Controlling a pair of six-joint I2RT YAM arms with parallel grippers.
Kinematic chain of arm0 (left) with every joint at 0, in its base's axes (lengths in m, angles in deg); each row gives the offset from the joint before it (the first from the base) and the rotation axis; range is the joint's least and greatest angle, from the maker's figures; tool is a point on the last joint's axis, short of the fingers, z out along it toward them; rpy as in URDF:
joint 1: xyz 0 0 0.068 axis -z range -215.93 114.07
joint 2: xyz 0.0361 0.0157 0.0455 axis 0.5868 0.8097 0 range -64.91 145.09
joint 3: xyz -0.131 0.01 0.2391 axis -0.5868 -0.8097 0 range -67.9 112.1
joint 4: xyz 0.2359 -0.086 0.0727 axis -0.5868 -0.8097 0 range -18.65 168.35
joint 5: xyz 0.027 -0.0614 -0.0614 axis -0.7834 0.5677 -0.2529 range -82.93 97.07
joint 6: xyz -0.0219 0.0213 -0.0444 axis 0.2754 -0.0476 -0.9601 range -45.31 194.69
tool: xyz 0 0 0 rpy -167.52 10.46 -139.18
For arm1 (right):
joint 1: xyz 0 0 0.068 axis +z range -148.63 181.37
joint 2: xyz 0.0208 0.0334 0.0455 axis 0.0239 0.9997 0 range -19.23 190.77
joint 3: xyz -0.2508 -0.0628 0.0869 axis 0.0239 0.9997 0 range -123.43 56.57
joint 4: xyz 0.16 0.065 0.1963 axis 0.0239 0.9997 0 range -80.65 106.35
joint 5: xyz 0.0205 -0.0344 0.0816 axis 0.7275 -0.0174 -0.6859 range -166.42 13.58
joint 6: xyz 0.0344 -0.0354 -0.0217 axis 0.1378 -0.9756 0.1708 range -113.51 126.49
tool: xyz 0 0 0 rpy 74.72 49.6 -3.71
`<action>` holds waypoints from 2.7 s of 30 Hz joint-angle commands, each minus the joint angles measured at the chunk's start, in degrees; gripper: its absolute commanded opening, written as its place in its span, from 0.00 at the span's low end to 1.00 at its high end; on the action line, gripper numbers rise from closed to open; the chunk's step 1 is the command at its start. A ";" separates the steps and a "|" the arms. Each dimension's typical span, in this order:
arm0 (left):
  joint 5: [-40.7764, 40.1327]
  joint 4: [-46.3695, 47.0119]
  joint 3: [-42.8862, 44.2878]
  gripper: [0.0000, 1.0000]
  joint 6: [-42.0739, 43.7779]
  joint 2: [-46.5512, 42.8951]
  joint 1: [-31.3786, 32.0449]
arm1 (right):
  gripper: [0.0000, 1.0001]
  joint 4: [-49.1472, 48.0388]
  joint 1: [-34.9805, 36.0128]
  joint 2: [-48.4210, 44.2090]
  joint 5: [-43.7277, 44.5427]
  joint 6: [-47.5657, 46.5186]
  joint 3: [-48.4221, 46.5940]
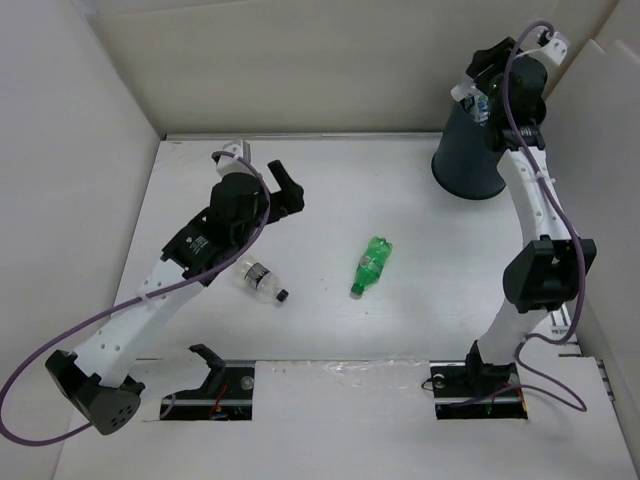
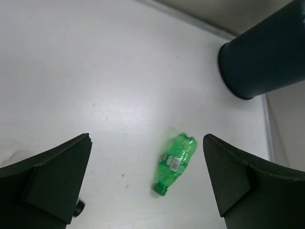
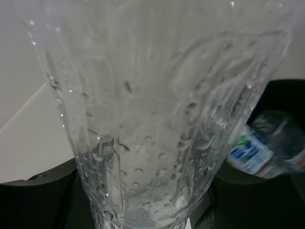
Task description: Put the plastic bottles in the bin
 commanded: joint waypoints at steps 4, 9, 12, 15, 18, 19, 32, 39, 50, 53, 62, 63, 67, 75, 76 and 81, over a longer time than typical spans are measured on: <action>-7.05 -8.18 -3.98 1.00 -4.94 -4.95 0.06 | 0.00 1.79 -4.13 7.84 16.28 -4.75 -10.34; -9.49 -7.30 -11.62 1.00 -6.35 -9.79 0.06 | 0.00 5.30 -5.45 15.85 21.65 -7.03 -19.40; -13.54 -9.67 -14.53 1.00 -9.76 -9.79 0.06 | 0.00 6.79 -6.76 20.16 22.53 -9.05 -24.15; -14.69 -10.20 -17.07 1.00 -12.76 -9.18 0.06 | 0.16 7.85 -7.30 23.05 22.53 -9.06 -25.30; -14.70 -10.20 -18.22 1.00 -15.66 -8.47 0.06 | 0.98 10.13 -7.30 25.00 22.53 -9.06 -28.28; -15.31 -10.90 -18.23 1.00 -16.54 -7.86 0.06 | 1.00 10.14 -7.30 25.61 22.53 -9.06 -28.99; -11.72 -12.32 -23.32 1.00 -22.70 -5.49 -2.41 | 1.00 23.76 -3.35 10.54 29.22 1.66 -25.18; -9.16 -9.85 -26.23 1.00 -28.93 4.09 -2.41 | 1.00 23.77 3.77 -4.34 14.64 1.58 -7.42; -15.93 -0.90 -30.97 1.00 -32.28 14.10 -6.97 | 1.00 18.49 16.07 -19.64 -4.36 -3.78 12.04; -15.40 0.95 -31.59 1.00 -31.76 16.48 -8.82 | 1.00 19.02 20.03 -20.87 -3.84 -5.80 13.97; -14.18 2.80 -31.76 0.64 -33.77 19.65 -9.52 | 1.00 19.55 27.41 -23.50 -4.89 -7.56 18.46; -14.17 3.50 -31.77 0.53 -33.78 19.65 -9.52 | 1.00 19.55 28.55 -24.04 -5.59 -8.09 19.16; -13.64 3.51 -32.38 0.02 -32.82 20.18 -9.52 | 1.00 14.83 28.56 -27.81 -17.34 -8.09 28.27; -5.93 12.71 -25.01 0.00 -14.13 6.58 -7.15 | 1.00 0.49 30.13 -29.05 -47.15 -9.42 44.38; -2.34 14.04 -24.39 0.00 -12.52 4.82 -7.15 | 1.00 -0.92 30.67 -28.44 -48.30 -8.89 45.26; 8.05 19.41 -18.68 0.00 -5.66 -0.47 -7.15 | 1.00 -9.60 36.73 -26.07 -47.08 -4.85 47.90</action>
